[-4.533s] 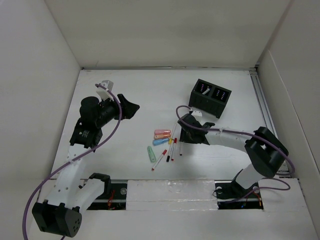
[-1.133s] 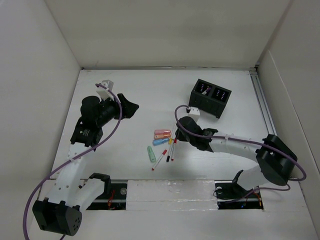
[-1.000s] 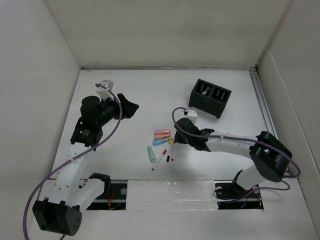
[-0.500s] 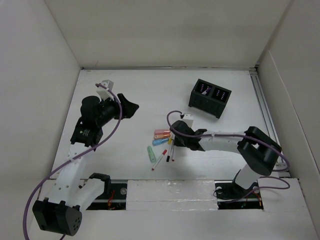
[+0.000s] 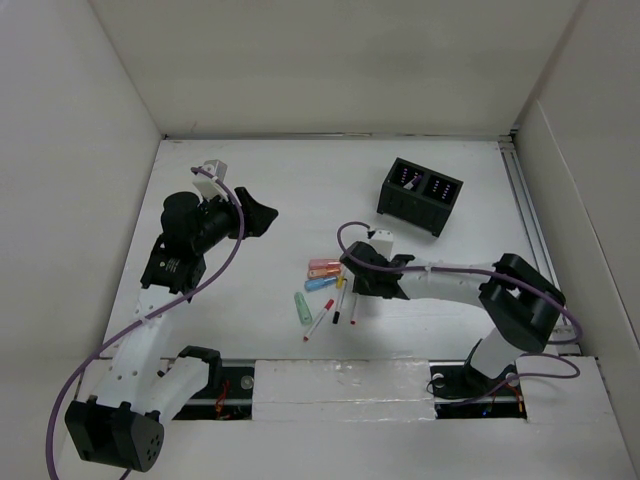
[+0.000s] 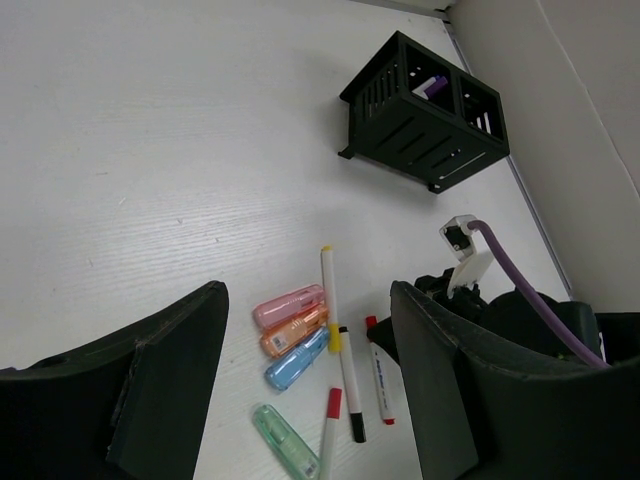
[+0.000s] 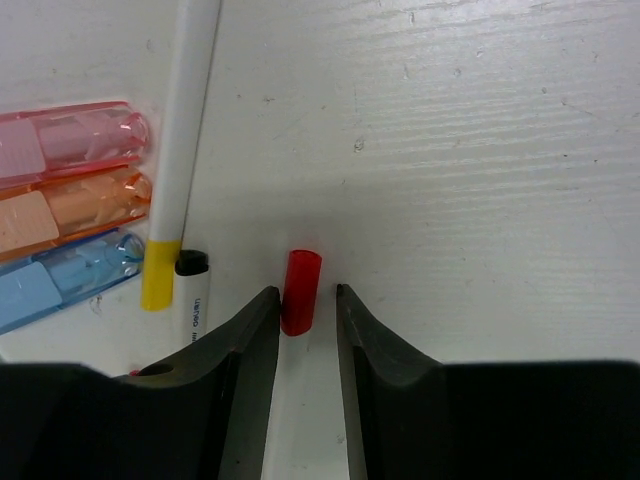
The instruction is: Organize the desk
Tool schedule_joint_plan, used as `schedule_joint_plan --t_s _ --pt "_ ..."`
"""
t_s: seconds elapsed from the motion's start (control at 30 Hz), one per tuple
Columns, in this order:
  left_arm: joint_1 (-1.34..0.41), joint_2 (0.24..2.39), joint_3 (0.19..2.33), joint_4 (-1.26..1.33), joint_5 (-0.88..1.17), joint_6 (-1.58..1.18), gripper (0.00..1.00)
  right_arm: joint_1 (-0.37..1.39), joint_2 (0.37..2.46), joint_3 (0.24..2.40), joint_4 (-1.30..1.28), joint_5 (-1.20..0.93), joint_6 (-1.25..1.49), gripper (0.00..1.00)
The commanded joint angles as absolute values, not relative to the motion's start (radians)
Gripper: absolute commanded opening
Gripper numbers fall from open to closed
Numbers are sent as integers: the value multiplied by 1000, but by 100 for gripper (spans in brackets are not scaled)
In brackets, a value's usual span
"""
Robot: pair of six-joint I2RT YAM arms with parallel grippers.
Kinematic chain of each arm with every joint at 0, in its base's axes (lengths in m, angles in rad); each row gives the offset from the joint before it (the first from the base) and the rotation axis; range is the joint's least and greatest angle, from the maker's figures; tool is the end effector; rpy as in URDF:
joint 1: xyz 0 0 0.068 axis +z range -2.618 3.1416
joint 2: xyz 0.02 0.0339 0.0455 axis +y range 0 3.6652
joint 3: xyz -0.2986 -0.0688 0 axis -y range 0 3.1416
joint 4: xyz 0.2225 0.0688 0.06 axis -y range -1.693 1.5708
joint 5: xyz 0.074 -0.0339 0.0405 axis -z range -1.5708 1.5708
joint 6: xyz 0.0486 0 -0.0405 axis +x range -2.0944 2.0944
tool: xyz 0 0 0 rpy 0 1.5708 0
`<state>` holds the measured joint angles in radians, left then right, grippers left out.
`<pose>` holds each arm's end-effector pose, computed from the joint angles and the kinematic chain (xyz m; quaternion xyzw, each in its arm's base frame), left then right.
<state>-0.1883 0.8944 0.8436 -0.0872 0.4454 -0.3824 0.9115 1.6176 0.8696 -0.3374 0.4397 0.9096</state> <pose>0.1681 -0.0533 0.3788 0.0731 0.7461 -0.3401 0.5677 0.1958 0.2189 0.2001 0.0515 0.9474 0.0554 0.3110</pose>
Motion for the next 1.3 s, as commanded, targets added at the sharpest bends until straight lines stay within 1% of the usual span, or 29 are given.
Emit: schedule_joint_plan --t_s 0.0,0.07,0.1,0.13,0.17,0.23,0.27,0.33,0.37,0.4,0.63,0.67,0.9,1.0,1.1,1.27 --pt "-186 871 864 -46 448 -380 62 920 1632 894 -414 453 919 35" --pt "-186 874 867 -51 457 -379 62 920 1658 902 -411 433 916 35" --pt "-186 868 862 -45 463 -379 62 920 1692 907 -400 427 908 32" --pt "-186 868 862 -44 462 -379 62 920 1692 907 -400 426 908 32" --pt "-186 870 864 -46 457 -379 62 920 1701 907 -399 428 913 27" --pt "-186 874 867 -49 457 -377 62 920 1709 911 -400 431 916 22" --pt "-186 871 867 -49 462 -377 62 920 1710 910 -397 426 916 17" --pt "-186 864 862 -48 459 -377 62 920 1710 916 -390 428 913 10" --pt "-186 859 862 -48 453 -377 62 920 1706 922 -397 440 914 3" --pt "-186 859 865 -48 449 -377 62 920 1700 925 -402 449 923 0" --pt "-186 859 864 -48 456 -379 62 902 1545 969 -351 511 893 0" --pt "-186 858 862 -46 465 -379 62 891 1484 976 -295 508 867 0" --pt "-186 847 861 -43 462 -380 62 803 1393 1011 -221 499 804 0" --pt "-186 841 859 -38 468 -385 62 753 1375 1044 -181 520 764 0" --pt "-186 848 858 -35 480 -384 62 652 1388 1120 -126 495 704 0" --pt "-186 842 854 -35 471 -387 62 474 1503 1291 -77 563 641 0"
